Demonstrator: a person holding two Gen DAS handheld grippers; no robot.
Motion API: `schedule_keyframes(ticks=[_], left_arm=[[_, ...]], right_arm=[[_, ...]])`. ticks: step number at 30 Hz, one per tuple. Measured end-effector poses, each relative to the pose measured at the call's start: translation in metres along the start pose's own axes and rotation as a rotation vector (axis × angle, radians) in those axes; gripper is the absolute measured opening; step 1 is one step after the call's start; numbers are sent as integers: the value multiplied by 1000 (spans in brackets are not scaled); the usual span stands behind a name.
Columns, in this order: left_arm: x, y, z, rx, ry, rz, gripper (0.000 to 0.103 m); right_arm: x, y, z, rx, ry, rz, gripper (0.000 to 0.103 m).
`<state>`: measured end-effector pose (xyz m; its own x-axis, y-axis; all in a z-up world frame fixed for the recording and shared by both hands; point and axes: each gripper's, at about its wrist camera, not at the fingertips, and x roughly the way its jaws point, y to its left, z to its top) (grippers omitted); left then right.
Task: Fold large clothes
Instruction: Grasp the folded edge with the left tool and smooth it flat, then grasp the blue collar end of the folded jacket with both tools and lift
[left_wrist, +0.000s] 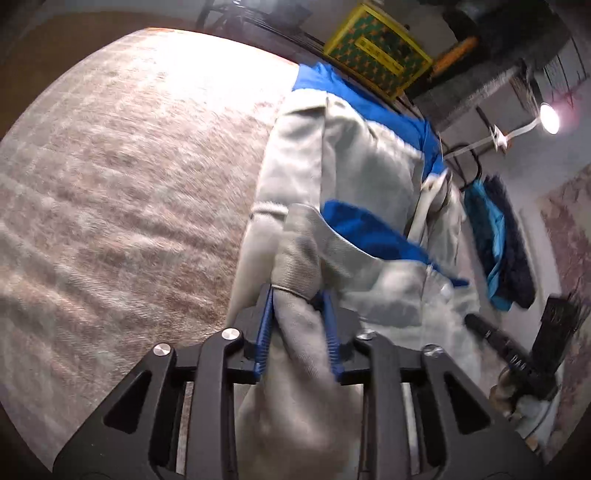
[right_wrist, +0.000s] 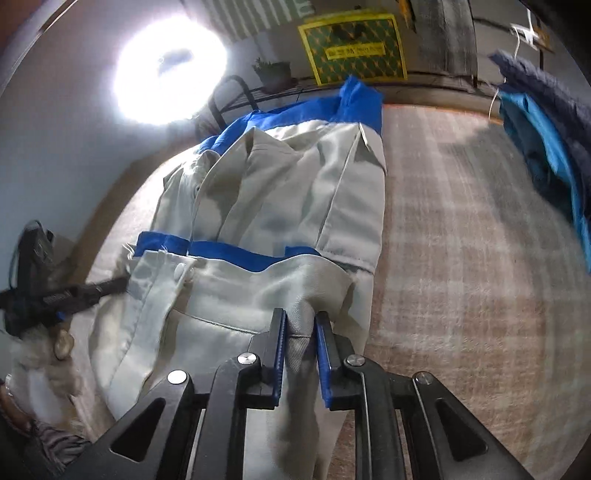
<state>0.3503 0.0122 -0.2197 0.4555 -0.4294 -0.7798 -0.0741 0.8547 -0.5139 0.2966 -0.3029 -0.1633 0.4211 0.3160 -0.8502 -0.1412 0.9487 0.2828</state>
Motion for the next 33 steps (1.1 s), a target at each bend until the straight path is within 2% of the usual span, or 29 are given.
schedule_keyframes(ticks=[2, 4, 5, 7, 10, 13, 14, 16, 17, 19, 21, 22, 25, 29, 31, 33], left_arm=[[-21, 3, 3, 3, -60, 17, 28], [-43, 0, 1, 52, -109, 19, 28], [-50, -1, -2, 69, -119, 9, 28], [-60, -9, -9, 117, -123, -26, 28], [-51, -21, -29, 199, -55, -49, 28], [-30, -25, -41, 260, 0, 13, 28], [-17, -19, -43, 254, 32, 67, 28], [0, -2, -44, 194, 84, 71, 35], [2, 2, -43, 173, 75, 49, 35], [3, -6, -42, 222, 77, 82, 35], [1, -14, -41, 247, 70, 111, 33], [-1, -18, -40, 247, 68, 106, 33], [-15, -29, -29, 237, 29, 54, 33], [-27, -40, 3, 272, -38, 20, 33], [-31, -40, 26, 258, -65, -10, 33], [-26, -38, 46, 277, -81, -3, 33]], right_arm=[[-8, -3, 1, 24, -14, -6, 21], [-15, -2, 2, 14, -34, -50, 27], [-22, 2, 1, -12, -49, -80, 29], [-36, 8, 0, -48, -78, -81, 29], [-51, 21, -5, -91, -92, -22, 29], [-45, 33, -9, -146, -78, 5, 29], [-38, 33, -9, -153, -65, -14, 29], [-16, 27, -11, -134, -18, -36, 27], [-8, 23, -12, -118, 0, -33, 25], [8, 21, -16, -122, 36, -43, 24], [11, 30, -19, -183, 30, -85, 25], [12, 33, -17, -195, 41, -95, 29], [0, 27, -7, -129, 36, -25, 30], [-29, 13, 14, -92, -82, 6, 30], [-36, -1, 30, -57, -117, 21, 28], [-37, -16, 45, -18, -138, 39, 25]])
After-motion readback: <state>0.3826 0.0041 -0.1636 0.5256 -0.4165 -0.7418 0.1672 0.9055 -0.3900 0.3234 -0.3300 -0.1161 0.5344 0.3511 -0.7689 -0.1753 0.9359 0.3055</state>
